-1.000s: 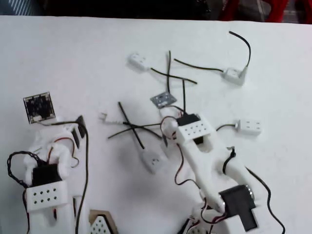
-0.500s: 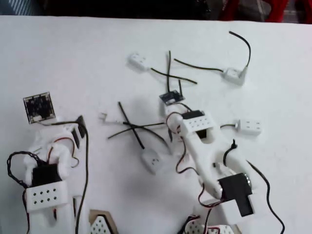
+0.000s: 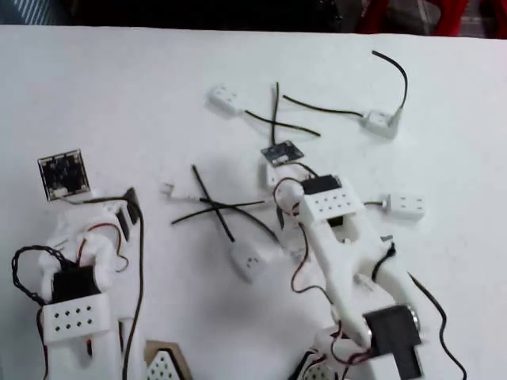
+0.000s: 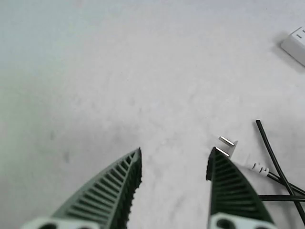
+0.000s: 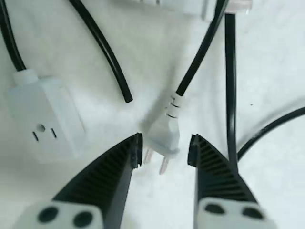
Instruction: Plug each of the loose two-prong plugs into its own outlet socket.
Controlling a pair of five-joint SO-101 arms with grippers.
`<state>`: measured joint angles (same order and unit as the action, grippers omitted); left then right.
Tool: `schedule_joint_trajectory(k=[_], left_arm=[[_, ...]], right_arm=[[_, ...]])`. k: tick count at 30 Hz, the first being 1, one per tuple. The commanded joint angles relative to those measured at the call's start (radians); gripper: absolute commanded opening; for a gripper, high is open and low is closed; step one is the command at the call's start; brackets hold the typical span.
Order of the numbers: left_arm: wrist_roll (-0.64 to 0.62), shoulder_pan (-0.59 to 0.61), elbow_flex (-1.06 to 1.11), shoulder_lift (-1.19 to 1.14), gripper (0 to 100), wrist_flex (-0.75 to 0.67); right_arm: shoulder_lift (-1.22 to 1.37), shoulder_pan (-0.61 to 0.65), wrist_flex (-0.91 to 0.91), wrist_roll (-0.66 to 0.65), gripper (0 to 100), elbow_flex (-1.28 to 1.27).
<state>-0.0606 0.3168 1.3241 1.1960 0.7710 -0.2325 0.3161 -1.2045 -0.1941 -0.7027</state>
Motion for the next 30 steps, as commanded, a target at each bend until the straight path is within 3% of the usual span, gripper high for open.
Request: schedule_joint_trajectory(k=[1, 13, 22, 30], left_arm=[[-0.002, 0.004, -0.006, 0.002, 23, -0.020], [-0.002, 0.007, -0.006, 0.002, 23, -0.018], [-0.002, 0.007, -0.006, 0.002, 23, -0.020], [-0.002, 0.008, -0.006, 0.002, 23, -0.020]], right_arm=[[-0.067, -0.041, -0.016, 0.003, 15.9, 0.044], [0.128, -0.116, 0.091, 0.003, 15.9, 0.043], [0.231, -0.053, 0.090, 0.012, 15.7, 0.041], [0.234, -0.044, 0.071, 0.006, 4.1, 0.041]])
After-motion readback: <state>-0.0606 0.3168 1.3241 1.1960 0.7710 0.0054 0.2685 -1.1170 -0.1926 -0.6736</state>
